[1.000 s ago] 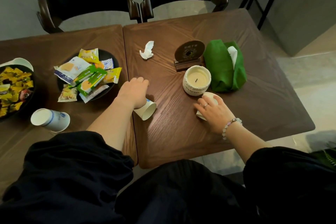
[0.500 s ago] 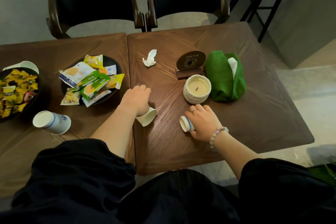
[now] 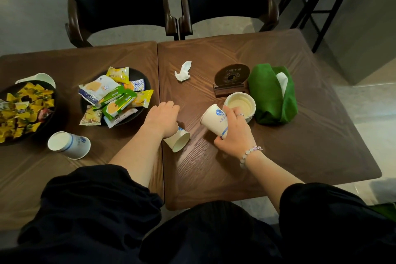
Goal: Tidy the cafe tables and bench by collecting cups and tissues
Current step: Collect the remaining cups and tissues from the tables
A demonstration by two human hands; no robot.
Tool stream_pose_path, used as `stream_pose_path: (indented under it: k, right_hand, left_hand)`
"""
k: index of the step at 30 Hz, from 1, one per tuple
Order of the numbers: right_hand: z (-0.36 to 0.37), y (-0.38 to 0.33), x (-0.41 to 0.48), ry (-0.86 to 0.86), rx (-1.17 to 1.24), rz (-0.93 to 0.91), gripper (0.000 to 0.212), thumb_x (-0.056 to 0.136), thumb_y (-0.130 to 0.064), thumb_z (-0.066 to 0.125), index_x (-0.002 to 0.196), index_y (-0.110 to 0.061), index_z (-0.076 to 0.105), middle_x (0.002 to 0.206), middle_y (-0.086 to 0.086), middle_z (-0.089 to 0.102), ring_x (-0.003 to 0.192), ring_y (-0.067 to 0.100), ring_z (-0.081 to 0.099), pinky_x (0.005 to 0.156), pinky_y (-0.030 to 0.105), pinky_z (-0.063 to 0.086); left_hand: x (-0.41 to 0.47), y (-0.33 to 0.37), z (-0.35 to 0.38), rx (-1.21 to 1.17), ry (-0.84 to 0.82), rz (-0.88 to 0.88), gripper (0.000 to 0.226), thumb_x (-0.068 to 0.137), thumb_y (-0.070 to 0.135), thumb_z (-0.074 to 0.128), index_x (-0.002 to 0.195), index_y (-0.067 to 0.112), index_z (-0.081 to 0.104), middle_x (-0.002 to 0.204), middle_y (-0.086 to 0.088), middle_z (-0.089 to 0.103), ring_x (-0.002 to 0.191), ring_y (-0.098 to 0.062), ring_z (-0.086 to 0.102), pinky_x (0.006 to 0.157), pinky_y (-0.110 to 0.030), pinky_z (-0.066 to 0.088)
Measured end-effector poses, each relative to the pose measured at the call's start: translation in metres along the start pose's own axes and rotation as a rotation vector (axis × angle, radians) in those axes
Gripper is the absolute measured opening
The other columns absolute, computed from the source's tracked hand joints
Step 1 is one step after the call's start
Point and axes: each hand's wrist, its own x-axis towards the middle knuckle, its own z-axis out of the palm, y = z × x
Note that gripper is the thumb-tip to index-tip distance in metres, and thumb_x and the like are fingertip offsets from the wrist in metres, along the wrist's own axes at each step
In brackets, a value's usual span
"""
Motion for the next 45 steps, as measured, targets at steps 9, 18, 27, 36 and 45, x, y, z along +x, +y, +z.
stream_pose_path:
  k: [9, 18, 27, 36, 45]
  right_hand:
    - [0.010, -0.008, 0.014, 0.047, 0.008, -0.015, 0.064, 0.070, -0.021, 0.072, 0.127, -0.012, 0.045, 0.113, 0.007, 0.056, 0.103, 0.024, 0.053, 0.083, 0.033, 0.043]
    - [0.027, -0.018, 0.031, 0.058, 0.261, 0.189, 0.055, 0.067, -0.022, 0.079, 0.109, -0.014, 0.044, 0.102, 0.003, 0.057, 0.098, 0.024, 0.057, 0.075, 0.027, 0.040]
    - [0.048, -0.018, 0.035, -0.011, 0.280, 0.328, 0.056, 0.072, -0.030, 0.078, 0.109, -0.010, 0.041, 0.108, 0.011, 0.062, 0.102, 0.031, 0.058, 0.079, 0.031, 0.042]
    - [0.051, -0.018, 0.036, -0.038, 0.273, 0.315, 0.059, 0.072, -0.028, 0.079, 0.114, -0.010, 0.042, 0.110, 0.011, 0.061, 0.103, 0.030, 0.058, 0.080, 0.031, 0.041]
    - [0.054, -0.018, 0.036, -0.021, 0.262, 0.327, 0.061, 0.072, -0.029, 0.078, 0.118, -0.012, 0.042, 0.111, 0.010, 0.062, 0.103, 0.029, 0.059, 0.083, 0.035, 0.045]
  left_hand:
    - [0.005, -0.005, -0.003, -0.218, 0.037, -0.065, 0.038, 0.093, 0.020, 0.047, 0.130, 0.013, 0.046, 0.131, -0.009, 0.046, 0.123, -0.027, 0.043, 0.097, -0.040, 0.039]
    - [0.004, -0.017, -0.003, -0.269, 0.035, -0.073, 0.038, 0.092, 0.018, 0.047, 0.129, 0.014, 0.048, 0.130, -0.008, 0.048, 0.121, -0.026, 0.045, 0.098, -0.039, 0.041]
    - [0.001, -0.029, 0.002, -0.216, 0.001, -0.047, 0.045, 0.085, 0.005, 0.052, 0.129, 0.013, 0.046, 0.126, -0.009, 0.046, 0.120, -0.026, 0.042, 0.092, -0.036, 0.041]
    - [-0.005, -0.018, 0.017, 0.160, -0.142, 0.297, 0.077, 0.076, 0.013, 0.069, 0.142, 0.013, 0.030, 0.143, -0.006, 0.033, 0.138, -0.021, 0.026, 0.113, -0.031, 0.027]
    - [-0.009, -0.015, 0.023, 0.180, -0.101, 0.298, 0.057, 0.080, 0.007, 0.064, 0.130, 0.013, 0.038, 0.131, -0.006, 0.042, 0.120, -0.023, 0.042, 0.093, -0.031, 0.039]
